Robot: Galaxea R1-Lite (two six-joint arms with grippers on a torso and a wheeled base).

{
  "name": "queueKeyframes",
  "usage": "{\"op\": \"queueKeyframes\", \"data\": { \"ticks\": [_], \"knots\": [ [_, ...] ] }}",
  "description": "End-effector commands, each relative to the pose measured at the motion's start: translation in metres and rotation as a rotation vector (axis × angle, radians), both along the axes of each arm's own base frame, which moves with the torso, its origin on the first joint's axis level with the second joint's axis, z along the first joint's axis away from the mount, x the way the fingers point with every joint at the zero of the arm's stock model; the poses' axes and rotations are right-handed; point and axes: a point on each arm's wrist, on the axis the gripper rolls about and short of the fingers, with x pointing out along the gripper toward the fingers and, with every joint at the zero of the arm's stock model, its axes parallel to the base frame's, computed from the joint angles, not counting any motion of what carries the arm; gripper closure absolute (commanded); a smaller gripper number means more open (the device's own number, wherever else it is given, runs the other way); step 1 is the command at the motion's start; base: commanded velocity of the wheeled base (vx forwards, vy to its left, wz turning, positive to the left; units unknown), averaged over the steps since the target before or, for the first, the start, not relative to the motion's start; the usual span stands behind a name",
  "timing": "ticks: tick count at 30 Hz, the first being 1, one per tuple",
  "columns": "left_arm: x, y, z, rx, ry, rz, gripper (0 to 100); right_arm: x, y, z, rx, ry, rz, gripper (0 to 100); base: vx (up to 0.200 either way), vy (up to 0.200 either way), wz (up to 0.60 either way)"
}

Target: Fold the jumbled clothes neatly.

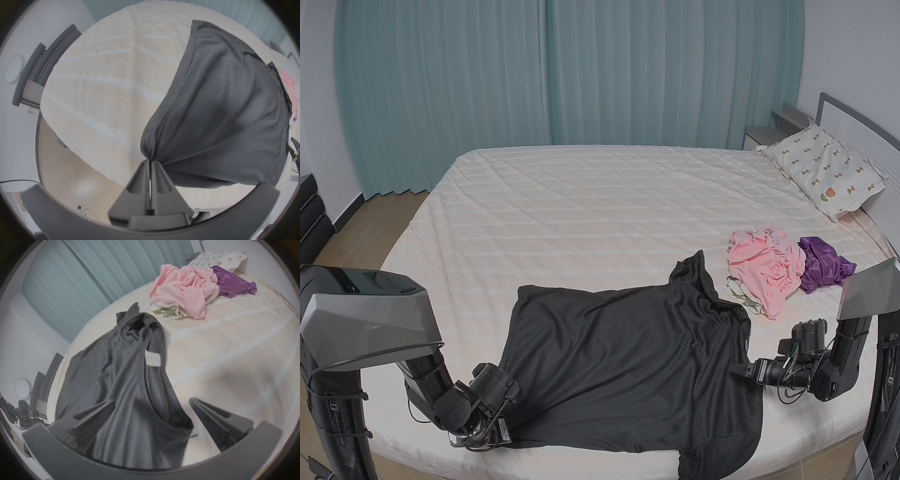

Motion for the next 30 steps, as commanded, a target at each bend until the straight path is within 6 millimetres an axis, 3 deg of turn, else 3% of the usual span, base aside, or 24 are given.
{"op": "queueKeyframes", "data": {
  "ticks": [1, 4, 5, 13, 22, 30],
  "knots": [
    [-0.001, 0.002, 0.004, -0.003, -0.005, 0.004, 100, -0.005, 0.002, -0.011, -0.007, 0.045, 0.009, 0, 0.0, 0.0, 0.0],
    [-0.001, 0.002, 0.003, -0.003, -0.001, 0.003, 100, -0.005, 0.002, -0.011, -0.007, 0.045, 0.009, 0, 0.0, 0.0, 0.0],
    [-0.001, 0.002, 0.003, -0.003, -0.001, 0.003, 100, -0.006, 0.003, -0.011, -0.012, 0.051, 0.014, 100, 0.0, 0.0, 0.0],
    [-0.002, 0.002, 0.003, -0.005, 0.003, 0.002, 100, -0.018, -0.005, -0.008, -0.111, 0.124, 0.08, 100, 0.0, 0.0, 0.0],
    [-0.012, 0.006, 0.002, 0.024, 0.057, -0.048, 100, -0.029, -0.03, 0.014, -0.166, 0.19, 0.078, 100, 0.0, 0.0, 0.0],
    [-0.024, 0.004, 0.005, 0.034, 0.144, -0.092, 100, -0.023, -0.043, 0.017, -0.182, 0.183, 0.056, 100, 0.0, 0.0, 0.0]
  ]
}}
